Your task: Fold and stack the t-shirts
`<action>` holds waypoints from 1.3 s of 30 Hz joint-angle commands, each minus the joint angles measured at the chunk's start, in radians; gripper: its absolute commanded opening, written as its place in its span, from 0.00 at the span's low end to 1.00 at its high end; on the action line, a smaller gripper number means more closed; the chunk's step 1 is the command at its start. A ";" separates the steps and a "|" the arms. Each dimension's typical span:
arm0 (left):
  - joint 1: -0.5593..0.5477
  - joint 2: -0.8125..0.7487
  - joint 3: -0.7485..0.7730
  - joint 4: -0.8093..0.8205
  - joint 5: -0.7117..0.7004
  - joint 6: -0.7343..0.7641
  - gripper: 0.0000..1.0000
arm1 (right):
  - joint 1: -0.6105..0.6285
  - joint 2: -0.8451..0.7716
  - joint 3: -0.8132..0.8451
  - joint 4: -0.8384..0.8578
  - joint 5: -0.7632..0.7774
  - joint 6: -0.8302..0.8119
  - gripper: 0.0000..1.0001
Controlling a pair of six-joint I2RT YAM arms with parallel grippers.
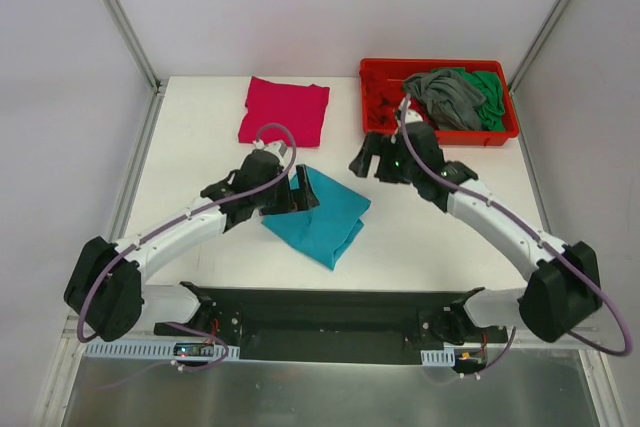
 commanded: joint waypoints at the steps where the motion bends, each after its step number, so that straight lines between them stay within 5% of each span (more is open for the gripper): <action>1: 0.143 0.060 0.105 -0.159 -0.001 0.158 0.99 | 0.013 -0.095 -0.263 0.032 -0.011 0.139 0.96; 5: 0.257 0.184 0.182 -0.168 0.146 0.269 0.99 | 0.067 -0.163 -0.364 0.069 -0.027 0.179 0.96; 10: 0.270 0.342 0.263 -0.165 0.274 0.353 0.99 | 0.211 -0.125 -0.381 0.086 0.088 0.292 0.96; 13: 0.287 0.402 0.262 -0.165 0.262 0.347 0.98 | 0.260 -0.108 -0.416 0.121 0.171 0.364 0.96; 20: 0.333 0.497 0.274 -0.165 0.299 0.323 0.86 | 0.288 0.047 -0.426 0.230 0.091 0.377 0.99; 27: 0.346 0.539 0.276 -0.165 0.300 0.313 0.75 | 0.280 0.096 -0.467 0.200 0.113 0.351 0.79; 33: 0.343 0.566 0.270 -0.166 0.294 0.307 0.61 | 0.250 0.107 -0.505 0.168 0.120 0.302 0.52; 39: 0.312 0.597 0.242 -0.166 0.262 0.306 0.58 | 0.218 0.127 -0.483 0.157 0.091 0.220 0.52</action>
